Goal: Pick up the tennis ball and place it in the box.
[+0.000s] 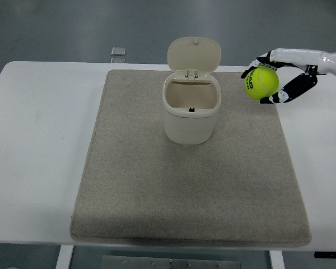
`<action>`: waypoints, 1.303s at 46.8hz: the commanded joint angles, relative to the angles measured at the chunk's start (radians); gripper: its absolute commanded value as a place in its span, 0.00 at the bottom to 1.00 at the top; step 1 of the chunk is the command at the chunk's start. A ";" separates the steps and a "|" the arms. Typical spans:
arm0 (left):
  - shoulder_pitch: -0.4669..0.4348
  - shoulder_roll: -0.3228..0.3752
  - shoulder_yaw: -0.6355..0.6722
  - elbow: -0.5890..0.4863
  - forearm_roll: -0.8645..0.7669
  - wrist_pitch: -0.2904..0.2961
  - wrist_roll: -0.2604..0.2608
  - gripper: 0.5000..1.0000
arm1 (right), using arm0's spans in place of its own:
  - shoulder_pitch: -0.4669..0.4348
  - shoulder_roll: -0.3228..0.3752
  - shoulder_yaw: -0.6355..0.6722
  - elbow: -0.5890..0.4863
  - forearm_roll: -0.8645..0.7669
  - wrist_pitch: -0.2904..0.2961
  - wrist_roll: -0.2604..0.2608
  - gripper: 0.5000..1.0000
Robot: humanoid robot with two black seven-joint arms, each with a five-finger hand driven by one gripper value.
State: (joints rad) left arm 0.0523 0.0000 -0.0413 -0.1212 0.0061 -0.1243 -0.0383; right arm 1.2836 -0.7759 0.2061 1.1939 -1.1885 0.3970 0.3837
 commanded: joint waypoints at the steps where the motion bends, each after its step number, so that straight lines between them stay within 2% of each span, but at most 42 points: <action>1: 0.000 0.000 0.000 0.000 0.000 0.000 0.000 0.99 | 0.022 0.012 -0.001 0.010 0.027 0.028 0.000 0.00; 11: 0.000 0.000 0.000 0.000 0.000 0.000 0.000 0.99 | 0.052 0.090 -0.002 0.024 0.032 0.051 -0.005 0.00; 20: 0.000 0.000 0.000 0.000 -0.002 0.000 0.000 0.99 | 0.075 0.162 -0.005 0.020 0.073 0.043 -0.017 0.00; 25: 0.000 0.000 0.000 0.000 0.000 0.000 0.000 0.99 | 0.080 0.199 -0.013 0.006 0.078 0.034 -0.043 0.00; 32: 0.000 0.000 0.000 0.000 0.000 0.000 0.000 0.99 | 0.076 0.231 -0.016 0.000 0.079 0.000 -0.077 0.00; 41: 0.000 0.000 0.000 0.000 -0.002 0.000 0.000 0.99 | 0.068 0.254 -0.017 -0.030 0.079 -0.012 -0.077 0.00; 44: 0.000 0.000 0.000 0.000 0.000 0.000 0.000 0.99 | 0.066 0.256 -0.017 -0.030 0.079 -0.018 -0.077 0.08; 47: 0.000 0.000 0.000 0.000 0.000 0.000 0.000 0.99 | 0.065 0.262 -0.020 -0.036 0.078 -0.029 -0.077 0.10; 50: 0.000 0.000 0.000 0.000 0.000 0.000 0.000 0.99 | 0.062 0.271 -0.033 -0.049 0.078 -0.036 -0.077 0.21; 59: 0.000 0.000 0.000 0.000 0.000 0.000 0.000 0.99 | 0.051 0.285 -0.062 -0.069 0.075 -0.067 -0.077 0.44; 61: 0.000 0.000 0.000 0.000 0.000 0.000 0.000 0.99 | 0.049 0.293 -0.062 -0.073 0.073 -0.072 -0.075 0.45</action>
State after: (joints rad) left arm 0.0521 0.0000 -0.0415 -0.1212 0.0061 -0.1242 -0.0384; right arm 1.3373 -0.4944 0.1449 1.1269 -1.1135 0.3338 0.3067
